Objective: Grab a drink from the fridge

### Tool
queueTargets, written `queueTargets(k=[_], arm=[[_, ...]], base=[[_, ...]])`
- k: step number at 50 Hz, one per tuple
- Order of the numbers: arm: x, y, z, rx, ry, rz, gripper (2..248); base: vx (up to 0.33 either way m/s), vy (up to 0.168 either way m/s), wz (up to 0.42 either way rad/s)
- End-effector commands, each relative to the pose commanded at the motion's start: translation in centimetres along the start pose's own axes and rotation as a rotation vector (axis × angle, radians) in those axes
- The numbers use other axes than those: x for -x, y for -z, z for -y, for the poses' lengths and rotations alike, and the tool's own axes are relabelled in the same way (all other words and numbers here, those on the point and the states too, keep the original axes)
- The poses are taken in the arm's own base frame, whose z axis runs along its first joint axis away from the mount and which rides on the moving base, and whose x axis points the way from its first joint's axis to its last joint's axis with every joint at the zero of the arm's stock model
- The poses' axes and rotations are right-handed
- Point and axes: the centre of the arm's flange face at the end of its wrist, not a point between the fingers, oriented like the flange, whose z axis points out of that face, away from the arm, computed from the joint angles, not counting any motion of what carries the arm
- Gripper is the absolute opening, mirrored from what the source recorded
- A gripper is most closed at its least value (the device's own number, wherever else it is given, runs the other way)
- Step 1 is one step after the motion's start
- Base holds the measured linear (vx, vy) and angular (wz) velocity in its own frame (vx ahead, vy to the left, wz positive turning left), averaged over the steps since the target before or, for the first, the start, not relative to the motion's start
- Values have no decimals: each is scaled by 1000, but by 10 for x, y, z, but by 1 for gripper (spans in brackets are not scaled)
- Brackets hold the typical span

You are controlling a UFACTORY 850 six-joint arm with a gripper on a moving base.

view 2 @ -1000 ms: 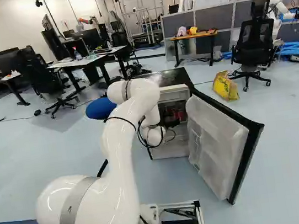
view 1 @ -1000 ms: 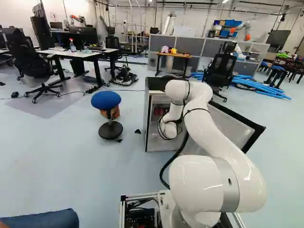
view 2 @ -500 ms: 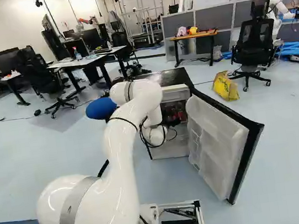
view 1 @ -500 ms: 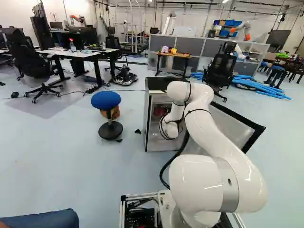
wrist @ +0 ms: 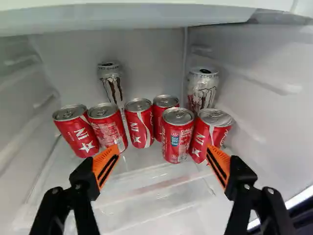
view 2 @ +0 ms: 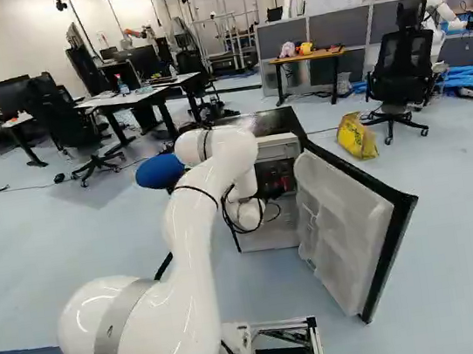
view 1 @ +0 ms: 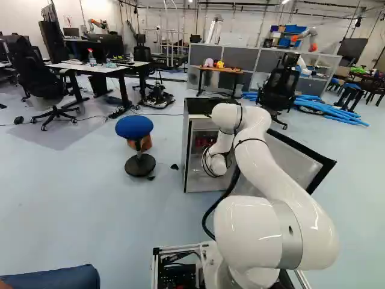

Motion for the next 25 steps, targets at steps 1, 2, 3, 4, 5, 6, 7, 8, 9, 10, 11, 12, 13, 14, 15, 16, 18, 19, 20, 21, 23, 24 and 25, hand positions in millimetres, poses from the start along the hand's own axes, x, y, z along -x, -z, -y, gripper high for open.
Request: queueTargets(k=[1,2,3,4,5,6,7,8,9,10,11,12,13,14,15,16,18,19,20,21,23,24,25], arm=[[0,0,0,0,0,0,238],[0,0,0,0,0,0,238],[0,0,0,0,0,0,225],[0,0,0,0,0,0,225],[0,0,0,0,0,0,225],[0,0,0,0,0,0,225],[0,0,0,0,0,0,225],[0,0,0,0,0,0,213],[0,0,0,0,0,0,213],[0,0,0,0,0,0,213],[0,0,0,0,0,0,213],[0,0,0,0,0,0,213],[0,0,0,0,0,0,205],[0,0,0,0,0,0,205],[0,0,0,0,0,0,205],[0,0,0,0,0,0,205],[0,0,0,0,0,0,207],[0,0,0,0,0,0,207],[0,0,0,0,0,0,207],[0,0,0,0,0,0,207],[0,0,0,0,0,0,207],[0,0,0,0,0,0,207],[0,0,0,0,0,0,207]], base=[[0,0,0],[0,0,0],[0,0,0],[0,0,0],[0,0,0],[0,0,0],[0,0,0],[0,0,0],[0,0,0],[0,0,0],[0,0,0],[0,0,0],[0,0,0],[0,0,0],[0,0,0],[0,0,0],[0,0,0],[0,0,0],[0,0,0],[0,0,0],[0,0,0],[0,0,0],[0,0,0]])
